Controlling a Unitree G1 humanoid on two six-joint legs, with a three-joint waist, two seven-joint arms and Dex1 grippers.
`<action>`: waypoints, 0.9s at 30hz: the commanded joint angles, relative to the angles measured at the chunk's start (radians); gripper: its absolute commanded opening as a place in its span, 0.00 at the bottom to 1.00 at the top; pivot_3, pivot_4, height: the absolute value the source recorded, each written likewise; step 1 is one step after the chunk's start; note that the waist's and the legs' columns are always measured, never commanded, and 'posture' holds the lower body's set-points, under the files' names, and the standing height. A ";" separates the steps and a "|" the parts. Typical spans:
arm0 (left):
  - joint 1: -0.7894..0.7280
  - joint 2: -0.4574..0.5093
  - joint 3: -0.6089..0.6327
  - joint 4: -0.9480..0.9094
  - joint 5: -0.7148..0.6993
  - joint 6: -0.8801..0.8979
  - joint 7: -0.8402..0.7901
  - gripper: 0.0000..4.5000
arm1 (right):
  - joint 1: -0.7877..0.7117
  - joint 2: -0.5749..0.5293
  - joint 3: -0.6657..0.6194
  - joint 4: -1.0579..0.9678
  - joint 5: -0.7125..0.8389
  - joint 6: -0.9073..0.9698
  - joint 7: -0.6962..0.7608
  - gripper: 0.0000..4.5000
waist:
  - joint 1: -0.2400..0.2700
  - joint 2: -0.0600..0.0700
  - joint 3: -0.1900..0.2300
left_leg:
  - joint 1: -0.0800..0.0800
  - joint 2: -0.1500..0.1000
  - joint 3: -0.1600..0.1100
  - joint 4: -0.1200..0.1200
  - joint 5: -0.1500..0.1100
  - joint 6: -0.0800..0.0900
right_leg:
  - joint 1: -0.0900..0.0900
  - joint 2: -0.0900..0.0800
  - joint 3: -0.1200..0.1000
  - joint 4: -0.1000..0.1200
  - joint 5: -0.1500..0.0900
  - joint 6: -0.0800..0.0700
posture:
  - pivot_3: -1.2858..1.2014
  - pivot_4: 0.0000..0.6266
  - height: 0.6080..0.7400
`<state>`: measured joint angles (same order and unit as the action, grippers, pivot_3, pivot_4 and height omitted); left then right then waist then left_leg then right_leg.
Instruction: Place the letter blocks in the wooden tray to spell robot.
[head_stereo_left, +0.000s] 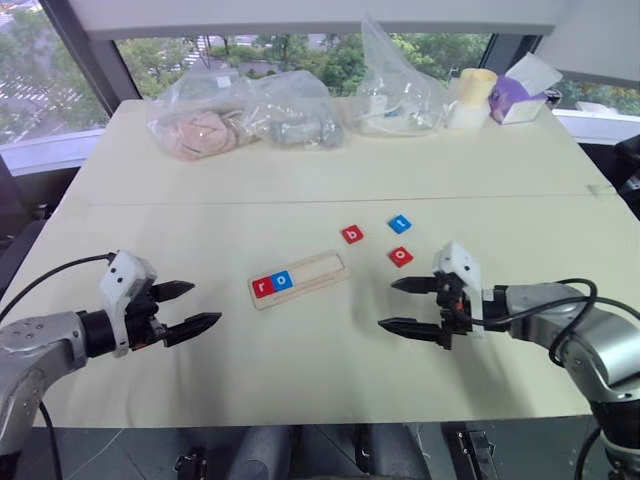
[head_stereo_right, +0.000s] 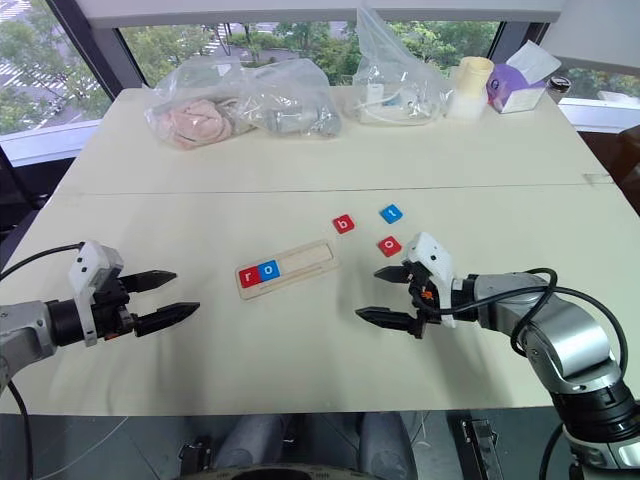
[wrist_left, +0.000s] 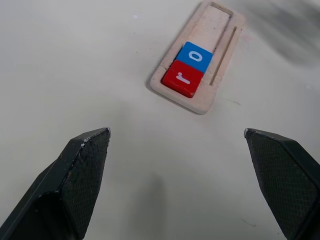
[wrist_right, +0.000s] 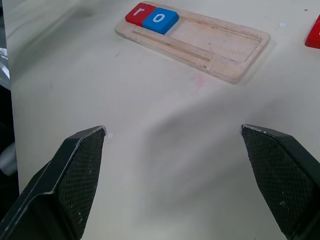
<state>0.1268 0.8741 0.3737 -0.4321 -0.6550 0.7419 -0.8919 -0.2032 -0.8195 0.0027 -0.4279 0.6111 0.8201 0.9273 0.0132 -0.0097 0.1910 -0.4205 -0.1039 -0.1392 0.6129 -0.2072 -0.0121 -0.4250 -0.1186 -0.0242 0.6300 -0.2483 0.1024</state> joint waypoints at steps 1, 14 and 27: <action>-0.052 0.077 -0.009 0.041 0.047 -0.072 -0.070 1.00 | -0.053 0.025 -0.009 -0.010 0.027 0.011 -0.014 0.98 | 0.000 0.000 0.000 | 0.000 0.000 0.000 0.000 0.000 0.000 | 0.000 0.000 0.000 0.000 0.000 0.000 | 0.52 0.24 1.00; -0.463 -0.069 -0.425 0.397 0.261 -0.332 -0.231 1.00 | -0.072 0.043 0.016 -0.090 0.050 0.079 -0.077 0.98 | 0.000 0.000 0.000 | -0.001 -0.002 0.000 0.001 0.001 0.000 | 0.000 0.000 -0.001 0.000 0.005 0.008 | 0.52 0.24 1.00; -0.518 -0.204 -0.572 0.525 0.418 -0.482 -0.247 1.00 | -0.014 0.087 0.026 -0.118 0.019 0.059 -0.156 0.98 | -0.001 0.000 0.000 | -0.001 -0.002 0.000 0.003 0.001 0.000 | 0.000 0.001 -0.001 0.001 0.006 0.008 | 0.52 0.24 1.00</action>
<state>-0.3994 0.6776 -0.1834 0.0951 -0.2438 0.2593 -1.1303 -0.2217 -0.7366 0.0368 -0.5091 0.6220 0.8886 0.7756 0.0122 -0.0094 0.1906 -0.4212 -0.1058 -0.1390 0.6156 -0.2065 -0.0117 -0.4248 -0.1179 -0.0252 0.6307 -0.2425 0.1107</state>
